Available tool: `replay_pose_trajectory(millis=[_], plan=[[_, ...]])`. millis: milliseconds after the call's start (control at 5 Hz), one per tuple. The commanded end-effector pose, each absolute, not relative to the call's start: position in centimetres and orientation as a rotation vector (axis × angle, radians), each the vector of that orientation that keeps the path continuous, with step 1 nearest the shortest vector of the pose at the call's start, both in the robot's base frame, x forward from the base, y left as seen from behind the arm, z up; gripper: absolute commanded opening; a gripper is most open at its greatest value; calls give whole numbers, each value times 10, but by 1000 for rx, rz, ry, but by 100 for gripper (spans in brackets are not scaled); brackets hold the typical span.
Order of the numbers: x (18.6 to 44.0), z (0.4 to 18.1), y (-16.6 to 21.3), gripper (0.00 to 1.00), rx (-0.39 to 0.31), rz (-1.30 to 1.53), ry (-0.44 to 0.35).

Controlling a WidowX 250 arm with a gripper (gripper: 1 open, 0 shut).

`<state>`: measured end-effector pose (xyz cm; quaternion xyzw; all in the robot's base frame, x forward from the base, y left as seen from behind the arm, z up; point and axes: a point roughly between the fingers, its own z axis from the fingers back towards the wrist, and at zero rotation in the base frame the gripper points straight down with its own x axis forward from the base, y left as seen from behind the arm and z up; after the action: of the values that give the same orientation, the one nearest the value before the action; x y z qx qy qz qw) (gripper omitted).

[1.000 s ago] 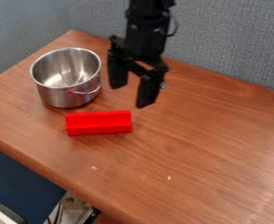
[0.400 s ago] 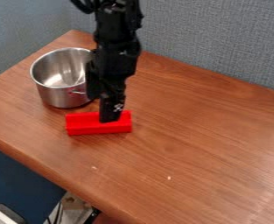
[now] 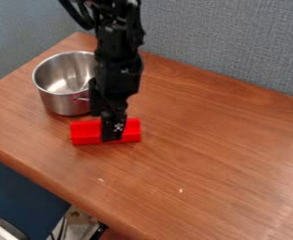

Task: Move the red object from the metal pot to the table

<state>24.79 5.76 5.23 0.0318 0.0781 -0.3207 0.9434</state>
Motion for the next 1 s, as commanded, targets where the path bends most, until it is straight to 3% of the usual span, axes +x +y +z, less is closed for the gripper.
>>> replay_pose_trajectory(millis=[0, 800], plan=[[250, 49, 64, 100, 71, -641, 154], [252, 30, 65, 100, 59, -654, 164]])
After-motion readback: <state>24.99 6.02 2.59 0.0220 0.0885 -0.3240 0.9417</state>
